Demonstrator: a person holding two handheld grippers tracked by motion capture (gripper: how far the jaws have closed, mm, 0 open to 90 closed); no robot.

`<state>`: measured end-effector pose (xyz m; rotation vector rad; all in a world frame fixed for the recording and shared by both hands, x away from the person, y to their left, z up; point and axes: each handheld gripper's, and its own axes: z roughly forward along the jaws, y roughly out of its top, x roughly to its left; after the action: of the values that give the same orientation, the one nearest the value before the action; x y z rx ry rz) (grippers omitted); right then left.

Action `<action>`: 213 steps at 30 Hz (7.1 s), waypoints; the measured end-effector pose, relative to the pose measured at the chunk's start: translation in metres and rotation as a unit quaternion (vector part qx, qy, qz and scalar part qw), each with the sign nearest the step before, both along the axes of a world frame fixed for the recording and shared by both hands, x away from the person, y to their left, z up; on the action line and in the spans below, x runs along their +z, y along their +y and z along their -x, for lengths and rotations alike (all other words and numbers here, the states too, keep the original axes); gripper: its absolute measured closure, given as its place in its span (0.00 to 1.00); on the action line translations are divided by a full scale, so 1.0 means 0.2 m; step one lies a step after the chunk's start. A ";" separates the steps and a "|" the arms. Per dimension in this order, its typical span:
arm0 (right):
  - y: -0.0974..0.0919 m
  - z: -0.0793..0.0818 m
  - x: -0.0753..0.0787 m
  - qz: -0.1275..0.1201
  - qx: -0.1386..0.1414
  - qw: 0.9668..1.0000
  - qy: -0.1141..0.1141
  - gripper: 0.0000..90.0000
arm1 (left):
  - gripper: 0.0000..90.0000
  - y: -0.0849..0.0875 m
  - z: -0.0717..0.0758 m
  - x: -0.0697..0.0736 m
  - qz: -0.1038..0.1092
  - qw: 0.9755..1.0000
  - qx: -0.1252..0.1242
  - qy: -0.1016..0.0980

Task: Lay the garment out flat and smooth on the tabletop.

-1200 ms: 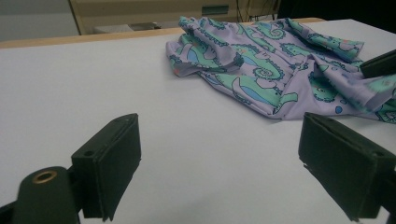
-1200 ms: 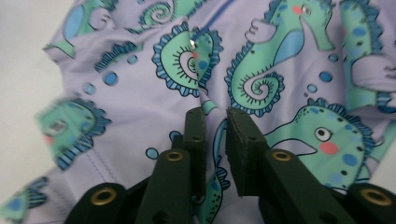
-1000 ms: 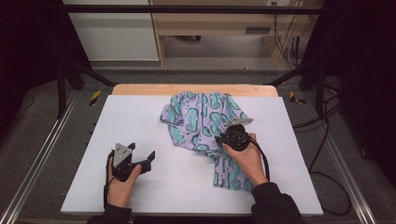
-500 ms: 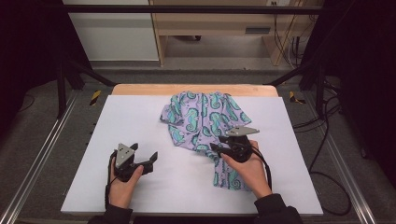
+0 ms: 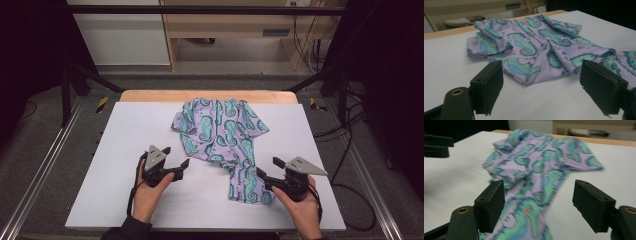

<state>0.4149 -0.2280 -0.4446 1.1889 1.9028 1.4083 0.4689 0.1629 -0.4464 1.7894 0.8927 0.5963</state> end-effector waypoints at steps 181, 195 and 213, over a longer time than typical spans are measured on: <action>0.03 0.01 -0.22 0.054 0.067 0.990 0.114 0.89 | 0.98 0.21 0.26 -0.13 -0.098 0.990 -0.038 0.098; 0.38 0.24 -0.13 0.100 0.182 0.977 0.048 0.92 | 0.77 0.23 0.31 -0.13 -0.060 0.998 0.006 0.026; 0.53 0.10 -0.24 0.177 0.180 0.966 0.064 0.81 | 0.73 0.23 0.31 -0.14 -0.071 0.997 0.006 0.017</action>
<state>0.3941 -0.1225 -0.4917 0.8065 2.4296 1.1053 0.4072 0.2096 -0.4738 1.9283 0.9034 0.6535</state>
